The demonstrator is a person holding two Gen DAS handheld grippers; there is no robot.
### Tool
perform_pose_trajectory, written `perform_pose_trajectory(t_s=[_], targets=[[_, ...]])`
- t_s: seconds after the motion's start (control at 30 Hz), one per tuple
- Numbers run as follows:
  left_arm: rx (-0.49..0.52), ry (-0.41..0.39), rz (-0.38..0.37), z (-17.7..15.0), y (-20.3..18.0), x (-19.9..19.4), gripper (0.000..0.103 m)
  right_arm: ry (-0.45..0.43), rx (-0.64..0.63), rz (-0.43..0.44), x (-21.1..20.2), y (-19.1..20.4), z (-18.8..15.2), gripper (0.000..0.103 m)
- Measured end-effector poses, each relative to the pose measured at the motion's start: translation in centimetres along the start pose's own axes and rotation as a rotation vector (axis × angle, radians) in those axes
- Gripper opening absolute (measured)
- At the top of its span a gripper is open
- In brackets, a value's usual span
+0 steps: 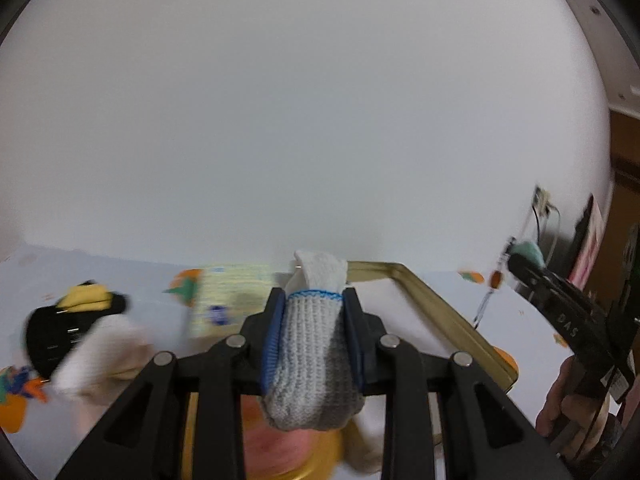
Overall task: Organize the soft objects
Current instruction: 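Carry the glove and charm over the gold tray and release both inside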
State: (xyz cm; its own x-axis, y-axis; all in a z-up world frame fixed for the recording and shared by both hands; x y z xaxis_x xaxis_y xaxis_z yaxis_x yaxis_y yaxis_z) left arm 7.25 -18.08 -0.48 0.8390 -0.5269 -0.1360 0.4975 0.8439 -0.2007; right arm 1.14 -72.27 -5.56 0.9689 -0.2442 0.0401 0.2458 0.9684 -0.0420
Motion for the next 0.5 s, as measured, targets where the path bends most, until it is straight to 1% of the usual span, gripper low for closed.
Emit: perform_pose_trajectory(t_s=[0.1,0.17,0.2,0.23,0.3,0.37,0.5], targets=[[-0.004,0.046,-0.036,-0.9,-2.9,2.3,0.027,0.055,0.009,0.010,0.7,-0.5,-1.1,0.019],[-0.024,0.081,-0.045,-1.8,-3.8,3.7,0.027,0.120,0.023,0.021,2.1,0.1,-2.6,0.020],[-0.025,0.094,-0.046,-2.2,-4.3,3.6,0.027,0.151,0.032,0.025,2.5,0.2,-3.2,0.020],[-0.022,0.105,-0.042,-2.6,-4.6,4.0,0.027,0.195,0.050,0.031,2.9,0.2,-4.1,0.020],[-0.006,0.128,-0.037,-3.3,-4.9,4.4,0.027,0.250,0.089,0.046,3.6,0.2,-5.2,0.020],[0.016,0.135,-0.032,-3.8,-5.5,4.4,0.027,0.281,0.114,0.057,3.6,0.3,-5.6,0.020],[0.043,0.155,-0.001,-4.2,-5.2,4.2,0.027,0.318,0.122,0.074,3.2,1.2,-6.0,0.020]])
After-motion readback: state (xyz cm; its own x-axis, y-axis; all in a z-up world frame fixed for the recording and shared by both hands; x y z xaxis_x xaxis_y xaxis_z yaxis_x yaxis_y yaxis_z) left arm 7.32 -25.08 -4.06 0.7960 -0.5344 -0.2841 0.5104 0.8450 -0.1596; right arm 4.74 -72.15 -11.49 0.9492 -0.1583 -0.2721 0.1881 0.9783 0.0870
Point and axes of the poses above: each gripper's, at about its wrist camera, not at the fingertips, and x roughly the way its jaws point, y to its left, z to its top, the point moved 8 cm from there along x, roughly the way its jaws point, and after that the axes turned 12 degrees about -y, right-handed, at the moved point
